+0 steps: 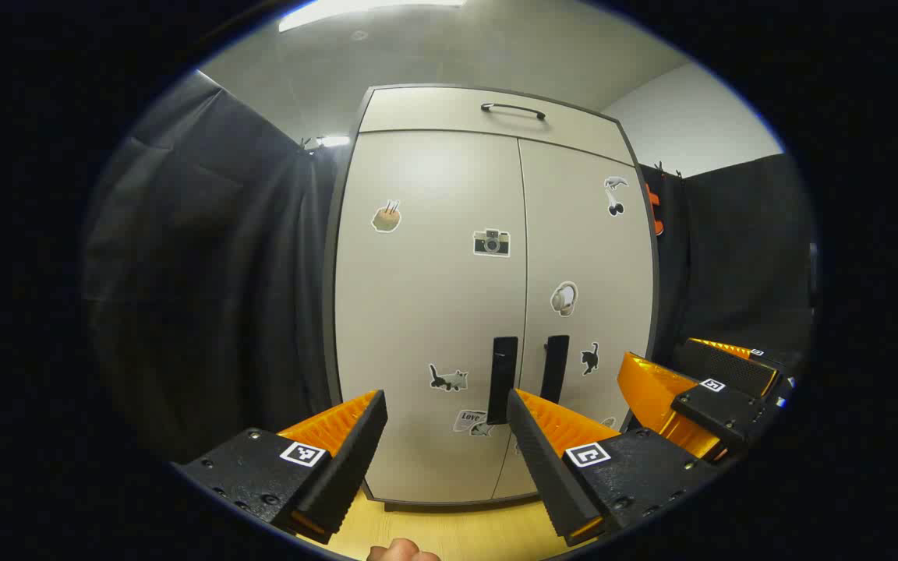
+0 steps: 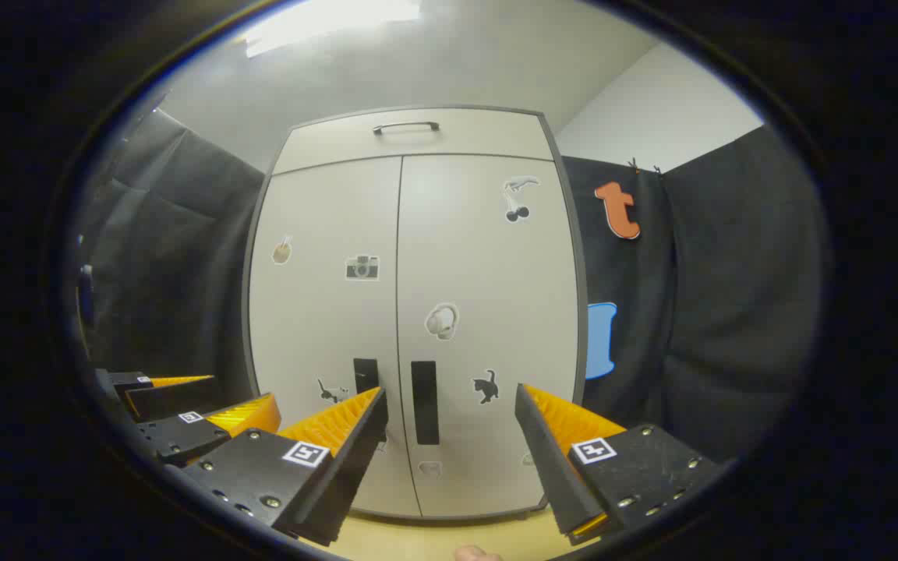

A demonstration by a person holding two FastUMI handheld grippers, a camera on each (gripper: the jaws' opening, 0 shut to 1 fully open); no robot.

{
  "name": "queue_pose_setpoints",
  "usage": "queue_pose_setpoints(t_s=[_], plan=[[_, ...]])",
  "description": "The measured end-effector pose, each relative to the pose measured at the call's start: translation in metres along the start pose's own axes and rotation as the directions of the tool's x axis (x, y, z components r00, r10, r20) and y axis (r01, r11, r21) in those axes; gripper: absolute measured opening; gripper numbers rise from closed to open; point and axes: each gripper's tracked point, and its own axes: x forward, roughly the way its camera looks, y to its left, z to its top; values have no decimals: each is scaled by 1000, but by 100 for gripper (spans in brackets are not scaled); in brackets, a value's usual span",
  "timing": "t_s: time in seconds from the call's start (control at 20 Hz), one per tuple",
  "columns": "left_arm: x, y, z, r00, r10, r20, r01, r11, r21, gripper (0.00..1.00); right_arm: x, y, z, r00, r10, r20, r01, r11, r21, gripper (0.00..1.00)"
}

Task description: Open the right door of the double-door shoe cabinet with the right hand, and open the left door with the left hand.

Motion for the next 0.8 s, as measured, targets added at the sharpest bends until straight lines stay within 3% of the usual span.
queue_pose_setpoints(t_s=[0.5,0.8], plan=[[5,9,-2,1000,7,-3,-7,1000,-4,99,11,17,-7,1000,21,-15,-21,1000,-5,96],[7,13,-2,1000,9,-3,-9,1000,-14,96,23,18,-15,999,22,-34,-23,1000,-9,97]])
